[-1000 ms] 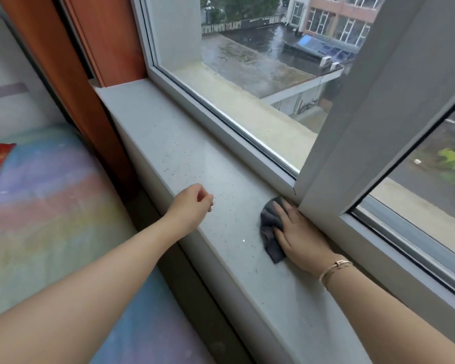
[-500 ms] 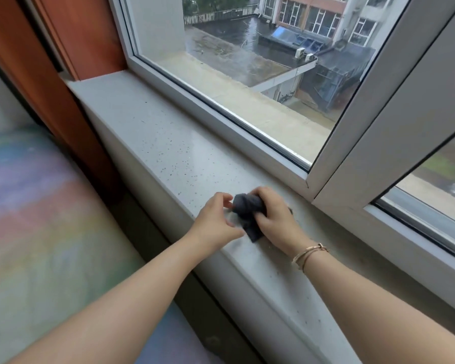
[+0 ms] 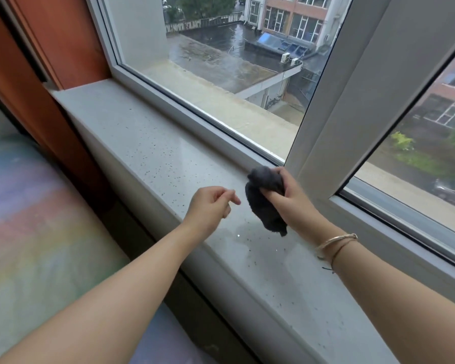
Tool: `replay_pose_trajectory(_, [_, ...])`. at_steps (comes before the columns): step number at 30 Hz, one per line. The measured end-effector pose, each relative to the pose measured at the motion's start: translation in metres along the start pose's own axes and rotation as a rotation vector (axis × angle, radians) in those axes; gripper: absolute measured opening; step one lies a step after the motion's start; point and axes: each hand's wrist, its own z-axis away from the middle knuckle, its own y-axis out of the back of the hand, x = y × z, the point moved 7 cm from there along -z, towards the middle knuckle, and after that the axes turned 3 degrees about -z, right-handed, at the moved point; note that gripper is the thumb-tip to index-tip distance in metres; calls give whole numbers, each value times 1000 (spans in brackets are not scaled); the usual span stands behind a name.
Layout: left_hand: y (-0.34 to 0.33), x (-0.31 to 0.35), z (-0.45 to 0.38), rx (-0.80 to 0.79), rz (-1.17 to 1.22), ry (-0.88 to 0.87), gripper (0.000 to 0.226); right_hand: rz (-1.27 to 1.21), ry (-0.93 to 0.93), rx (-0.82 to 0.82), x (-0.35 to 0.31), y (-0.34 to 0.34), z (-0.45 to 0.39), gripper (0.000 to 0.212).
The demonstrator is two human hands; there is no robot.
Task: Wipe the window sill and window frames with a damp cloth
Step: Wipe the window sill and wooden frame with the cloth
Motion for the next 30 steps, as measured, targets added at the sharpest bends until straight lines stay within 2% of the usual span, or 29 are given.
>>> replay_pose_trajectory(2, [20, -2, -5, 95, -126, -27, 34, 112, 13, 14, 8, 8, 19, 26])
replay_pose_trajectory(4, [22, -1, -6, 84, -305, -105, 34, 220, 29, 41, 20, 18, 38, 35])
replay_pose_trajectory(7, [-8, 1, 2, -114, -493, -285, 21, 362, 55, 118, 35, 41, 57, 44])
replay_pose_trajectory(8, [-23, 0, 7, -203, -558, -341, 23, 419, 60, 134, 39, 47, 61, 47])
replay_pose_trajectory(11, [-68, -11, 19, -458, -888, -474, 50, 622, 84, 166, 50, 57, 69, 50])
replay_pose_trajectory(14, [-82, -15, 27, -548, -1152, -608, 56, 702, 103, 169, 60, 55, 69, 46])
replay_pose_trajectory(20, [-36, -33, 46, -676, -1261, -663, 72, 643, 86, 217, 66, 45, 66, 43])
replay_pose_trajectory(22, [-21, -40, 47, -651, -1218, -678, 68, 608, 108, 206, 62, 31, 62, 43])
replay_pose_trajectory(23, [-18, -39, 48, -591, -1187, -733, 60, 579, 120, 193, 60, 23, 60, 42])
replay_pose_trajectory(26, [-17, -33, 54, -428, -1145, -891, 12, 523, 140, 195, 54, 5, 56, 41])
replay_pose_trajectory(30, [-15, -24, 69, -342, -1134, -1013, 29, 523, 169, 271, 54, -2, 62, 39])
